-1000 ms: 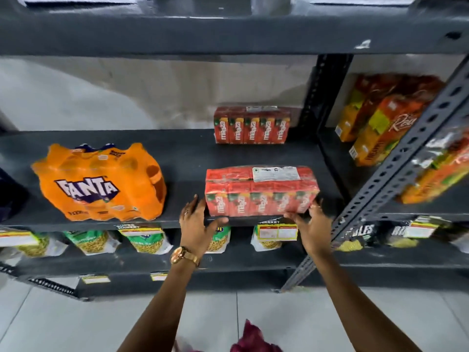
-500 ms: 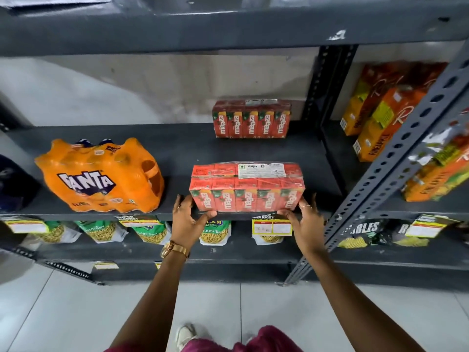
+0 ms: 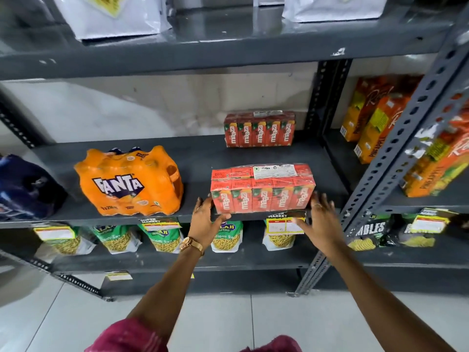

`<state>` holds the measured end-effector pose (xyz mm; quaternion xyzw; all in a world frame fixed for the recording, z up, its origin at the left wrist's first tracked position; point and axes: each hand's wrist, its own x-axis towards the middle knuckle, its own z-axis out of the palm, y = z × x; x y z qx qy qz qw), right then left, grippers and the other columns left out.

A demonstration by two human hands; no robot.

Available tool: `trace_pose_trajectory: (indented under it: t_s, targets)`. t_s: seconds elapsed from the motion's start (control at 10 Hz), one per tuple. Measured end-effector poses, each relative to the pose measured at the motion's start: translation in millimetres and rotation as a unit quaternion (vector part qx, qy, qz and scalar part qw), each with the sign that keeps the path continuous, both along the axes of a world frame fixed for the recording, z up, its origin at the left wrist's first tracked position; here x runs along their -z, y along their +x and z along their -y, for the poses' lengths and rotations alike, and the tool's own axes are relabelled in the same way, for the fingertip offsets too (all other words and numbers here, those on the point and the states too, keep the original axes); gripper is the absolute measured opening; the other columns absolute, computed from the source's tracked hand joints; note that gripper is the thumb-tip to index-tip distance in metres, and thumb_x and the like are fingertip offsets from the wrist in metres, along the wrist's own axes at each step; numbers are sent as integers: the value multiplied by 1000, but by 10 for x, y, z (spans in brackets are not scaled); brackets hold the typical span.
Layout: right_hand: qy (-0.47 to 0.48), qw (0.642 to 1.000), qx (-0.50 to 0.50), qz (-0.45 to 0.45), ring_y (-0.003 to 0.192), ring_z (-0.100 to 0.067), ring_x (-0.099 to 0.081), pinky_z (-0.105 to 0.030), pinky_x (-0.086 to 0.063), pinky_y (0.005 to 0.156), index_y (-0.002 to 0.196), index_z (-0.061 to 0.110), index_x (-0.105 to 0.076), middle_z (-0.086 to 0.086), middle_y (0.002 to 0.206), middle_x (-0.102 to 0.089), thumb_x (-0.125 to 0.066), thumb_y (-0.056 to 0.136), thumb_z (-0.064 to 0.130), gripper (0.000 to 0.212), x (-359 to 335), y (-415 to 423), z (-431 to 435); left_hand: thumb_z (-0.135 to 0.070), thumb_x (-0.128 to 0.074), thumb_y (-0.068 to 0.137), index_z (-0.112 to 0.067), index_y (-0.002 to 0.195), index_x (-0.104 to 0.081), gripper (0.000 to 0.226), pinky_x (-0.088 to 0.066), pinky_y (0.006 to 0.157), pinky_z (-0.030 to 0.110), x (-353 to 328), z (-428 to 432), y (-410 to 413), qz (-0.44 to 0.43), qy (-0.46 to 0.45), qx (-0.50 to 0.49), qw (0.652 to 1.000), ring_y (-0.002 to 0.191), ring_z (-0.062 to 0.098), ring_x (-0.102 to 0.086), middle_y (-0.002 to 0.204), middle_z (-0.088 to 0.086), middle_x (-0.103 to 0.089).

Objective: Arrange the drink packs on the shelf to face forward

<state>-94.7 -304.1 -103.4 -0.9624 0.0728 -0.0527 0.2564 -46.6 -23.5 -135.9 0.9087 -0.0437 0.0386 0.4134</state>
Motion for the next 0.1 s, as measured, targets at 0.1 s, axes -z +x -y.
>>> trace_pose_trajectory:
  t_s: [0.1]
  targets:
    - [128,990,-40,47,114,-9,-59,-33,-48,96,143,24,-40,14,129,-59,-70,76,51,78,-624,-449,29,-51,-67,81,-10,152,-2,105,-12,121,41,-153,-268,-181,16,77,96,992,148,26,-5,161,10,-10]
